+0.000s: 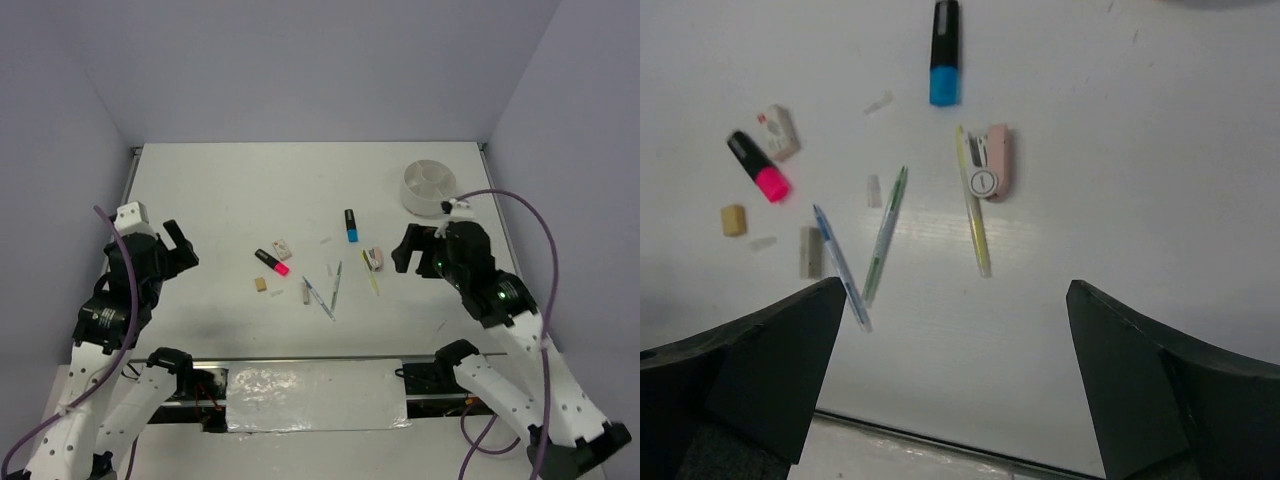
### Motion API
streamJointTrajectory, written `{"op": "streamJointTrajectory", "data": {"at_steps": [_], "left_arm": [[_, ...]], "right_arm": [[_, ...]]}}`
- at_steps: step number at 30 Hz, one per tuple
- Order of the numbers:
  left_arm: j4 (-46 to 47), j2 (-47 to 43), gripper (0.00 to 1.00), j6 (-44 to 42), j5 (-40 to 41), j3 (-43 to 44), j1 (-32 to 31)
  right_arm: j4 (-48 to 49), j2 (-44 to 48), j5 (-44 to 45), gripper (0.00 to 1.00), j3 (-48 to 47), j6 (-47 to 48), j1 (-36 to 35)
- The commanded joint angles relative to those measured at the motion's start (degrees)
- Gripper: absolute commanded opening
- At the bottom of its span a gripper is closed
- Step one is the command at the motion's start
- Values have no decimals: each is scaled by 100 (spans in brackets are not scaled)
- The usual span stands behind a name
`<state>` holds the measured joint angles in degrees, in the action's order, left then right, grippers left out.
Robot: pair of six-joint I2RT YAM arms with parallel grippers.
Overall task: Sort the stationery into containers
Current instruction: Pick up the pen from the center of the board.
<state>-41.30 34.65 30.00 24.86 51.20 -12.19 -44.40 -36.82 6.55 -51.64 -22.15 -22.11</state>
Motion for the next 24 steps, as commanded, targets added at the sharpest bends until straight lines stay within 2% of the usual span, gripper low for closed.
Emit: {"op": "streamJointTrajectory", "data": {"at_steps": [1, 3, 6, 8, 9, 13, 14, 24], "left_arm": [[368, 146, 99, -143, -210, -31, -21], [342, 305, 99, -161, -245, -14, -21], [359, 428, 99, -205, -341, -14, -21], [421, 472, 99, -249, -464, -40, -21], [447, 489, 99, -275, -526, -40, -21], [447, 665, 99, -319, -649, -22, -21], [447, 683, 99, -328, -658, -22, -21], [544, 824, 99, -451, -1018, -14, -21]], "right_arm": [[669, -852, -602, 99, 417, -210, -205], [898, -1377, -183, 97, 505, -342, -643], [1240, -2054, -30, 85, 567, -386, -987], [1767, -2355, -337, 82, 724, -334, -1023], [1881, -2670, -434, 74, 751, -342, -1041], [2137, -3286, -24, 65, 804, -386, -1067], [2172, -3392, 48, 58, 822, -360, -1067], [2585, -4544, 172, 52, 804, -79, -1067]]}}
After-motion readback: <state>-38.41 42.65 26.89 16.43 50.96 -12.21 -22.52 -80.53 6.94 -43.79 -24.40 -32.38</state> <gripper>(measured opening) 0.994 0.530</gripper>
